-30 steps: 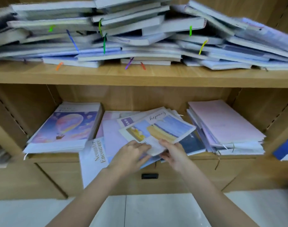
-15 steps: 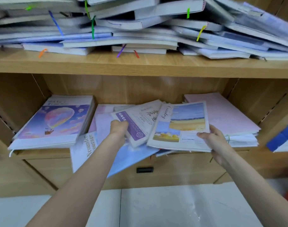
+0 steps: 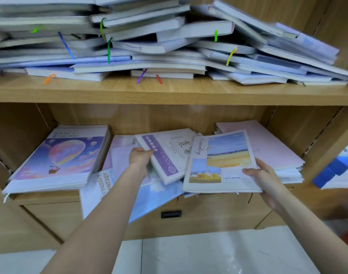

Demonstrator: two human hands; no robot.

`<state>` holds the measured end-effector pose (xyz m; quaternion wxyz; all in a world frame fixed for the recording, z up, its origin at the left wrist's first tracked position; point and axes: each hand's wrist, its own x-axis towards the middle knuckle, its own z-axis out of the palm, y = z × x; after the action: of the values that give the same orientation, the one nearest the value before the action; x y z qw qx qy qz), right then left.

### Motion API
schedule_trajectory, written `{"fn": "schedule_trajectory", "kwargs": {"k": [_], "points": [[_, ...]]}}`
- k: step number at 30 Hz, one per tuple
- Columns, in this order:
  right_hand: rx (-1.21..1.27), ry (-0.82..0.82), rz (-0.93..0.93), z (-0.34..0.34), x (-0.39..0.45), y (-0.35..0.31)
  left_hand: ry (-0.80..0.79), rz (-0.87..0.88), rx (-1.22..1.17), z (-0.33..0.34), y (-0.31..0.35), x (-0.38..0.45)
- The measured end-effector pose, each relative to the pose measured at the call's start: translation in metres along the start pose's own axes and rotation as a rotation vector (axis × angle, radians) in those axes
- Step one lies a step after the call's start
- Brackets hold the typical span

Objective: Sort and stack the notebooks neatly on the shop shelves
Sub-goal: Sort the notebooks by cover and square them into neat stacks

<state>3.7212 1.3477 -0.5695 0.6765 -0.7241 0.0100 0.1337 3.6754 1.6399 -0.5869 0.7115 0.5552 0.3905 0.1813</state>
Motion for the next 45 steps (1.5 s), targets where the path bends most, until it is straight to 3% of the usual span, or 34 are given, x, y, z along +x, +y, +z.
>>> {"fn": "schedule_trajectory", "kwargs": {"k": [6, 8, 11, 17, 19, 22, 24, 26, 31, 36, 38, 42, 45], "points": [[0.142, -0.032, -0.002, -0.009, -0.01, 0.0, -0.151, 0.151, 0.027, -0.026, -0.002, -0.05], [0.198, -0.051, 0.004, -0.011, -0.012, 0.002, -0.246, 0.092, 0.091, -0.055, -0.016, -0.067], [0.275, -0.085, 0.019, -0.003, -0.014, 0.012, -0.1, 0.012, 0.139, -0.087, -0.03, -0.061], [0.302, -0.084, 0.011, 0.046, -0.018, 0.034, -0.148, 0.205, 0.756, -0.069, -0.019, -0.037], [0.244, -0.11, 0.009, 0.072, -0.03, 0.05, -0.16, 0.223, 0.789, -0.059, -0.014, -0.037], [-0.174, -0.127, -0.001, 0.098, -0.04, 0.071, -0.245, 0.178, 0.915, -0.056, -0.019, -0.035], [-0.338, -0.147, 0.089, 0.1, -0.04, 0.07, -0.323, 0.106, 0.872, -0.06, -0.026, -0.036], [-0.241, -0.176, 0.152, 0.095, -0.037, 0.064, -0.378, 0.06, 0.706, -0.06, -0.031, -0.045], [-0.212, -0.058, -0.025, 0.062, -0.025, 0.024, -0.269, 0.25, 0.442, -0.031, -0.033, -0.072], [0.079, -0.067, -0.057, -0.004, -0.008, -0.003, -0.205, 0.306, 0.192, 0.043, -0.027, -0.093], [0.003, -0.035, -0.093, -0.028, 0.004, -0.009, -0.185, 0.346, 0.187, 0.08, -0.027, -0.095], [-0.166, 0.183, -0.265, -0.072, 0.043, -0.031, -0.234, 0.325, 0.178, 0.156, -0.029, -0.097], [-0.468, 0.3, -0.32, -0.107, 0.071, -0.046, -0.348, 0.341, 0.318, 0.203, -0.036, -0.086]]}}
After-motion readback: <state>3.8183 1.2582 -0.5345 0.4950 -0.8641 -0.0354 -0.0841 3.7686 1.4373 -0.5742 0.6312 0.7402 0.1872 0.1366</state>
